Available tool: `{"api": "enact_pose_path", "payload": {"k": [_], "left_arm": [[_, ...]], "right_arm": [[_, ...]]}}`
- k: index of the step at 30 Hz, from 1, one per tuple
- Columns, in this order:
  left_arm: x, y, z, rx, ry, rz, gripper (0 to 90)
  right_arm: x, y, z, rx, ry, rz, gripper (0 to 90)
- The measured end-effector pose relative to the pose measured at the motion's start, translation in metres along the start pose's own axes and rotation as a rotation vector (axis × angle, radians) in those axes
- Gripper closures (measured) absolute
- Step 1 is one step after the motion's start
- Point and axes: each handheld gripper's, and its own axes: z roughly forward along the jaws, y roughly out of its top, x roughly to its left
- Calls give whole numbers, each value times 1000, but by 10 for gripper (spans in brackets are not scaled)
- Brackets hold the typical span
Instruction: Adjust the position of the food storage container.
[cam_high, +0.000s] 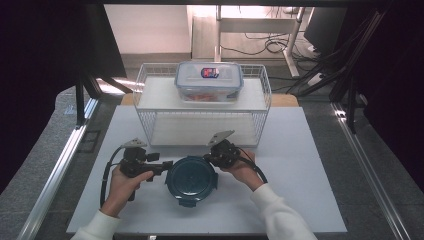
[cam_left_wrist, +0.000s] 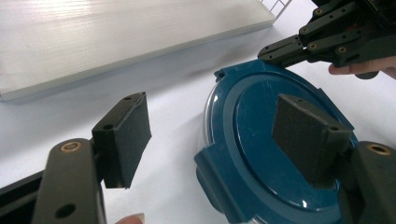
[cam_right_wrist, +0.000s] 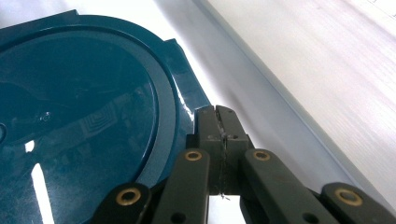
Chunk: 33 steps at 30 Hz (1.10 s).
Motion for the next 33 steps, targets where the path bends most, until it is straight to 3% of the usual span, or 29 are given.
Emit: {"api": "enact_pose_path", "payload": {"k": [6,8,10,12,14,15,18,19,20,21,23,27,33], "left_arm": [[2,0,-2,-5,2,-5,275],[2,0,-3,-9,2,-6,276],[2,0,-3,-9,2,-3,275],[2,0,-3,-9,5,-2,276],[3,0,-3,-9,8,-3,275],[3,0,-4,-12,9,-4,275],[2,0,-6,-17,9,-6,275],[2,0,-7,-20,11,-7,275],[2,0,-7,-22,11,-9,275],[1,0,-9,-22,12,-10,275],[1,0,-10,-26,12,-12,274],[0,-1,-13,-31,20,-12,270],[3,-1,-16,-36,17,-21,257]], "right_arm": [[0,1,0,-10,16,12,891],[-3,-1,-11,-76,-22,78,891],[-6,-4,-20,-101,-35,107,891],[-10,-12,-36,-130,-34,162,891],[-10,-15,-41,-138,-36,176,890],[-9,-25,-53,-159,-29,217,888],[-9,-34,-62,-177,-27,252,854],[-8,-39,-67,-188,-30,276,786],[-8,-44,-71,-202,-31,312,659],[-7,-54,-78,-251,-30,391,495],[-7,-60,-81,-262,-18,432,398],[-5,-65,-88,-270,-22,455,288],[0,-69,-94,-262,-39,463,212]]}}
